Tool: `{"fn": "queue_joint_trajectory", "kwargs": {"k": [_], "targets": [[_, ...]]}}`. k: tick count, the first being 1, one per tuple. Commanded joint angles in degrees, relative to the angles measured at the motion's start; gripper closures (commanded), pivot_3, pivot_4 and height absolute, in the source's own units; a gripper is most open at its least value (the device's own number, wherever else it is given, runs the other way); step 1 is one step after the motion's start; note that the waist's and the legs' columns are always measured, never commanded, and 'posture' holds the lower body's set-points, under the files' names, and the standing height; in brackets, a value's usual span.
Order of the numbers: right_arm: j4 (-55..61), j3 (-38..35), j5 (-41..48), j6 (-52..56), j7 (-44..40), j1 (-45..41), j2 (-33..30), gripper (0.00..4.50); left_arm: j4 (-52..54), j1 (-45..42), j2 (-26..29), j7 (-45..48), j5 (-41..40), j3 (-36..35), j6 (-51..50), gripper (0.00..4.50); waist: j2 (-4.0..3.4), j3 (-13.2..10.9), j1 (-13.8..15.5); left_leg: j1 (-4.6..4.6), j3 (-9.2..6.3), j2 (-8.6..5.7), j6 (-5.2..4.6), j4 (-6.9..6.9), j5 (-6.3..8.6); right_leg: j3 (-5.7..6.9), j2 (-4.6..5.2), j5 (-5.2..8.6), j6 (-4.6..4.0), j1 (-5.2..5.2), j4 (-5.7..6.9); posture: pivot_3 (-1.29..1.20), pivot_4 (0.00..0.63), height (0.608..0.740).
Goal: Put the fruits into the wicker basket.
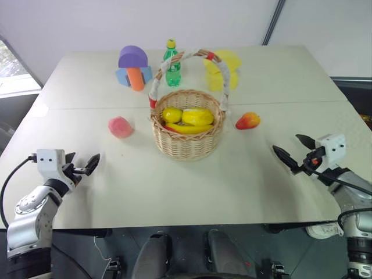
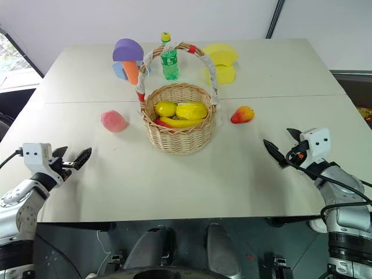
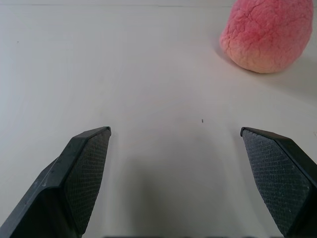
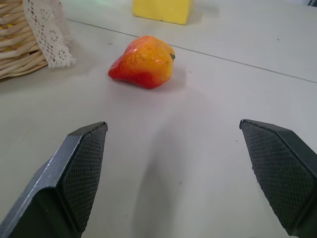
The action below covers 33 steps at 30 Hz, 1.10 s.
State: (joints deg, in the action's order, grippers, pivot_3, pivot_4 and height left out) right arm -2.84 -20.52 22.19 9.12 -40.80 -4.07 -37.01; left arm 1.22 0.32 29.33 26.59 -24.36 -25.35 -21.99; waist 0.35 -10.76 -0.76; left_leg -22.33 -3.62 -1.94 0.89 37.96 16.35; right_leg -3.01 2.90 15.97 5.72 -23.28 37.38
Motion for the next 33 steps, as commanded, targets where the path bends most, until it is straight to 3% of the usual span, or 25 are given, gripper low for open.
{"fn": "queue_joint_trajectory", "kwargs": {"k": [1, 9, 15, 21, 25, 29, 33], "targets": [[0.4, -0.4, 0.2, -1.3, -0.3, -1.1, 0.0, 0.05, 2.9, 0.5, 0.2, -0.4, -0.4, -0.7, 0.2, 0.00, 0.00, 0.0, 0.0, 0.00, 0.00, 0.00, 0.00, 0.00, 0.00, 0.00, 0.00, 0.00, 0.00, 0.00, 0.00, 0.00, 0.150, 0.740], [2.2, 1.2, -0.7, -0.4, 0.4, -2.7, -0.7, 0.05, 3.6, -2.7, -0.2, -2.2, -2.9, -1.4, -2.7, 0.00, 0.00, 0.0, 0.0, 0.00, 0.00, 0.00, 0.00, 0.00, 0.00, 0.01, 0.00, 0.00, 0.00, 0.00, 0.00, 0.00, 0.150, 0.740], [10.9, 1.5, 2.1, 3.4, -0.4, -4.5, -1.8, 0.05, 7.3, -7.4, 0.9, -1.8, -4.4, 0.9, -6.8, 0.00, 0.00, 0.0, 0.0, -0.01, 0.00, 0.00, 0.00, 0.01, 0.00, 0.01, -0.01, 0.00, 0.01, -0.01, 0.01, 0.00, 0.150, 0.740], [25.7, 0.6, 14.1, 14.4, -3.3, -6.5, -5.5, 0.05, 6.8, -15.1, 2.8, -2.9, -2.1, 6.0, -11.0, 0.00, 0.02, 0.0, 0.1, -0.03, -0.02, -0.02, 0.00, 0.01, 0.00, 0.02, -0.02, 0.00, 0.01, -0.01, 0.01, 0.00, 0.150, 0.740], [34.7, 6.3, 19.4, 20.8, -3.2, -9.4, -6.3, 0.05, 3.1, -20.4, 3.1, -4.4, 0.9, 9.5, -12.7, 0.00, 0.04, 0.0, -0.1, -0.03, -0.03, -0.02, 0.00, 0.01, 0.00, 0.06, -0.07, 0.00, 0.01, -0.02, 0.01, 0.00, 0.150, 0.740], [36.2, 16.5, 13.2, 22.5, -0.9, -14.3, -5.2, 0.05, 0.1, -25.0, 2.2, -5.7, 3.7, 13.5, -14.0, 0.00, 0.07, 0.0, 0.0, -0.03, -0.03, 0.00, 0.00, 0.02, -0.01, 0.08, -0.09, 0.00, 0.01, -0.05, 0.03, 0.00, 0.150, 0.740], [35.6, 21.9, 10.6, 21.6, -0.3, -16.6, -2.1, 0.05, -2.8, -28.2, 0.6, -7.9, 5.4, 14.9, -15.0, 0.00, 0.10, 0.0, 0.2, -0.10, -0.03, -0.03, 0.02, 0.05, -0.01, 0.09, -0.07, -0.01, 0.01, -0.12, 0.04, 0.00, 0.150, 0.740]]}}
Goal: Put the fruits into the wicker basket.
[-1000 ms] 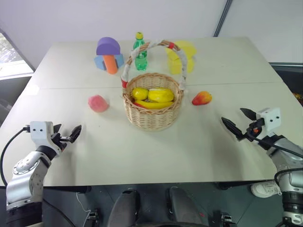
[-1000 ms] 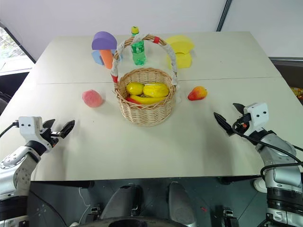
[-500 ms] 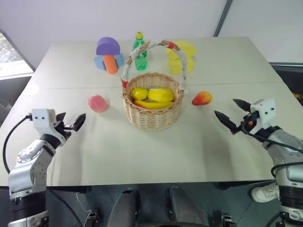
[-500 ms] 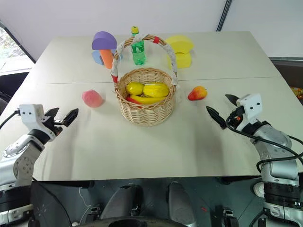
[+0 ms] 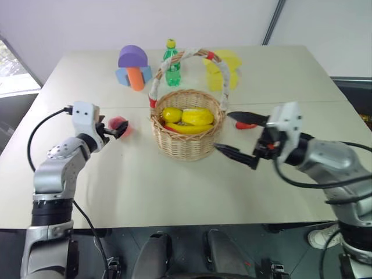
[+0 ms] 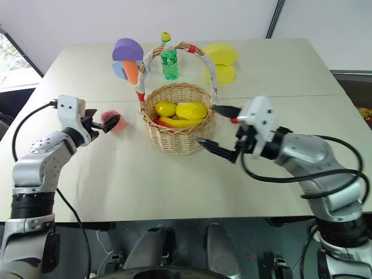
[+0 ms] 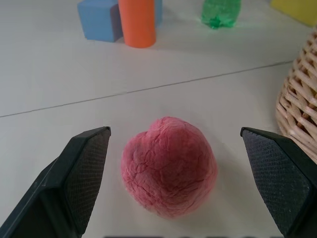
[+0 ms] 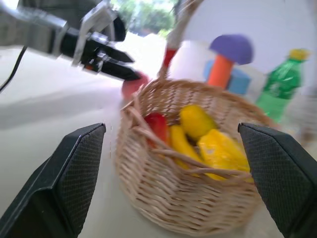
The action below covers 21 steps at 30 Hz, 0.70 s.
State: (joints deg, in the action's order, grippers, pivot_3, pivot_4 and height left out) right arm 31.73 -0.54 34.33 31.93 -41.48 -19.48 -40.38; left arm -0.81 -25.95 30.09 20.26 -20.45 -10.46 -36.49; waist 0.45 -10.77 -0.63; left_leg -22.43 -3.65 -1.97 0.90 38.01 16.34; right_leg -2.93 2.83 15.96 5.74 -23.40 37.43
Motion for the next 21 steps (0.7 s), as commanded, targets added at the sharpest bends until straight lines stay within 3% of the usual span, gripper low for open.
{"fn": "queue_joint_trajectory", "kwargs": {"k": [1, 10, 13, 16, 19, 21], "targets": [[1.1, 2.7, -2.2, -1.5, 0.2, -1.2, 1.8, 0.05, -1.2, -2.4, -0.4, -2.0, 1.8, 0.1, -0.9, 0.00, 0.01, 0.0, 0.1, -0.01, -0.02, -0.02, 0.00, 0.00, 0.00, 0.01, 0.01, 0.00, 0.00, -0.01, 0.01, 0.00, 0.150, 0.740], [2.3, 6.2, -4.3, -1.3, 1.0, -3.0, 5.8, 0.05, -3.1, -3.8, -1.5, -2.5, 4.0, 1.8, -3.4, 0.00, 0.01, 0.0, 0.0, -0.06, -0.03, -0.07, 0.01, 0.00, -0.01, 0.02, 0.07, 0.00, 0.00, -0.08, 0.03, 0.00, 0.150, 0.740], [2.1, 6.2, -4.9, -1.4, 0.9, -3.4, 6.2, 0.00, -3.7, -4.0, -2.0, -3.2, 4.2, 1.3, -3.2, 0.75, 0.02, 0.0, 0.0, -0.06, -0.03, -0.08, 0.01, 0.00, -0.01, 0.02, 0.08, 0.00, 0.01, -0.08, 0.03, 0.00, 0.150, 0.740], [1.6, 6.2, -5.4, -1.8, 0.7, -3.6, 6.5, 0.00, -3.9, -4.2, -2.1, -3.6, 4.4, 1.0, -2.9, 1.99, 0.02, 0.0, 0.0, -0.06, -0.03, -0.08, 0.01, 0.00, -0.01, 0.02, 0.08, 0.00, 0.01, -0.08, 0.03, 0.00, 0.150, 0.740], [0.6, 5.8, -6.2, -2.8, 0.2, -4.0, 6.5, 0.00, -2.7, -3.4, -0.6, -2.9, 5.4, 1.2, -2.0, 2.19, 0.02, 0.0, -0.1, -0.06, -0.03, -0.08, 0.02, 0.00, -0.01, 0.02, 0.08, 0.00, 0.01, -0.09, 0.04, 0.00, 0.150, 0.740], [0.0, 4.6, -6.0, -3.3, -0.4, -3.9, 5.8, 0.00, 1.7, -2.3, -0.6, 1.5, 0.4, -2.9, 0.3, 2.19, 0.02, 0.0, -0.2, -0.06, -0.03, -0.07, 0.02, 0.00, -0.01, 0.02, 0.06, 0.00, 0.01, -0.09, 0.05, 0.00, 0.150, 0.740]]}}
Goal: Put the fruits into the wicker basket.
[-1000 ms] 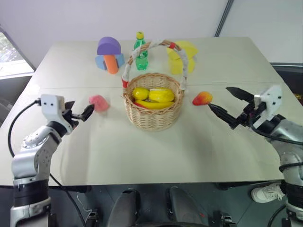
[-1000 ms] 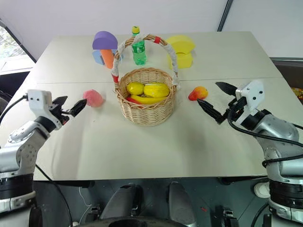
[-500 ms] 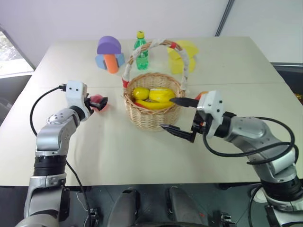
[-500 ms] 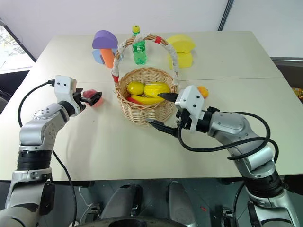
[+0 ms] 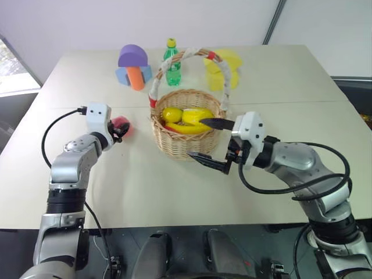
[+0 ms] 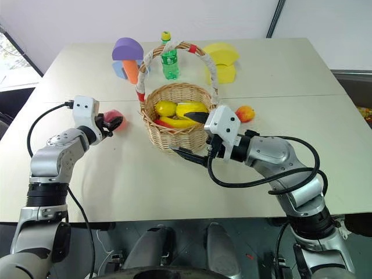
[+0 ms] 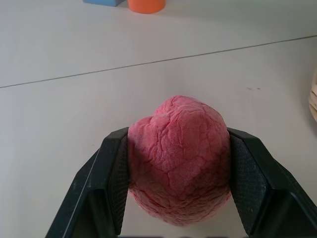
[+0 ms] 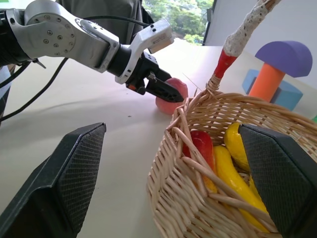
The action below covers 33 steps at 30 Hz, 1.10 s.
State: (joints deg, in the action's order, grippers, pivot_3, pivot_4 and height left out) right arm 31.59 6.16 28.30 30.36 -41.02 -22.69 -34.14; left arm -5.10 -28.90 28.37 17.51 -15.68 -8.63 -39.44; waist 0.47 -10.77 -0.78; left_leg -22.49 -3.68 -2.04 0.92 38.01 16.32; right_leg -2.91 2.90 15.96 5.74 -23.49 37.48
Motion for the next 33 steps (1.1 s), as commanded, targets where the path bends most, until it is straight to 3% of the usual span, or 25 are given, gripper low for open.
{"fn": "queue_joint_trajectory", "kwargs": {"k": [1, 6, 8, 10, 16, 21, 23, 26, 33], "targets": [[-0.1, -3.2, 0.3, -1.9, -1.4, -0.5, -1.0, 0.00, 9.9, 1.6, 0.9, 7.8, -9.0, -7.5, 3.6, 2.19, 0.02, 0.0, -0.1, 0.00, 0.00, 0.00, 0.00, -0.01, 0.00, 0.00, 0.00, 0.00, 0.00, -0.02, 0.00, 0.00, 0.150, 0.740], [-0.9, -9.0, 2.5, -2.0, -3.5, 0.7, -3.8, 0.00, 28.8, 5.1, 3.5, 19.3, -34.8, -13.1, -8.1, 2.19, 0.05, 0.0, 0.3, -0.13, -0.03, -0.01, 0.00, 0.00, 0.00, 0.04, 0.16, 0.00, 0.00, -0.04, -0.06, 0.00, 0.150, 0.740], [-1.4, -10.5, 2.9, -1.8, -3.8, 0.9, -4.5, 0.00, 32.9, 4.9, 5.2, 20.3, -37.7, -9.8, -10.8, 2.19, 0.03, 0.0, 0.2, -0.10, -0.06, -0.06, -0.01, -0.01, 0.01, 0.08, 0.23, 0.00, 0.00, 0.04, -0.12, 0.00, 0.150, 0.740], [-2.2, -11.2, 2.4, -2.0, -3.9, 1.0, -5.0, 0.00, 33.7, 3.0, 5.0, 18.9, -36.6, -5.7, -11.4, 2.19, 0.02, 0.0, 0.2, 0.06, -0.06, -0.11, -0.02, -0.01, 0.02, 0.08, 0.26, 0.00, 0.00, 0.20, -0.12, 0.00, 0.150, 0.740], [-4.6, -12.2, -0.2, -2.7, -2.3, 2.1, -5.5, 0.00, 25.8, -6.7, -0.9, 10.8, -17.3, 13.0, -4.8, 2.19, 0.06, 0.0, 0.1, 0.12, -0.06, -0.13, 0.03, 0.06, -0.04, 0.10, 0.00, -0.05, 0.10, 0.29, -0.11, 0.00, 0.150, 0.740], [-4.1, -12.5, -1.6, -2.7, -0.9, 5.0, -5.2, 0.00, 19.8, -9.8, -5.4, 9.6, -13.5, 14.2, -1.9, 2.19, 0.06, 0.0, -0.2, 0.05, -0.01, 0.01, 0.01, 0.04, -0.02, 0.03, -0.11, -0.05, 0.09, 0.10, -0.10, 0.00, 0.150, 0.740], [-4.7, -12.4, -2.7, -3.3, 0.3, 5.4, -4.8, 0.00, 19.3, -9.7, -6.2, 10.4, -13.8, 13.8, -2.1, 1.18, 0.06, 0.0, -0.1, 0.02, 0.03, 0.04, 0.01, -0.01, -0.03, 0.00, -0.12, -0.04, 0.08, 0.01, -0.06, 0.00, 0.150, 0.740], [-8.0, -12.2, -5.8, -3.9, 3.2, 4.3, -4.3, 0.00, 20.4, -8.9, -5.9, 12.1, -13.9, 13.4, -1.7, 0.04, 0.06, 0.0, 0.0, 0.02, 0.04, 0.02, 0.02, 0.03, -0.03, 0.00, -0.08, -0.04, 0.08, 0.05, -0.06, 0.00, 0.150, 0.740], [-28.0, -10.0, -13.3, -6.2, 8.8, -3.8, -0.8, 0.00, 25.1, -4.0, -5.1, 18.7, -20.0, 9.1, -0.5, 0.04, 0.05, 0.0, -0.2, 0.05, 0.07, 0.00, 0.04, 0.05, -0.04, -0.02, -0.06, -0.05, 0.09, 0.06, -0.03, 0.00, 0.150, 0.740]]}}
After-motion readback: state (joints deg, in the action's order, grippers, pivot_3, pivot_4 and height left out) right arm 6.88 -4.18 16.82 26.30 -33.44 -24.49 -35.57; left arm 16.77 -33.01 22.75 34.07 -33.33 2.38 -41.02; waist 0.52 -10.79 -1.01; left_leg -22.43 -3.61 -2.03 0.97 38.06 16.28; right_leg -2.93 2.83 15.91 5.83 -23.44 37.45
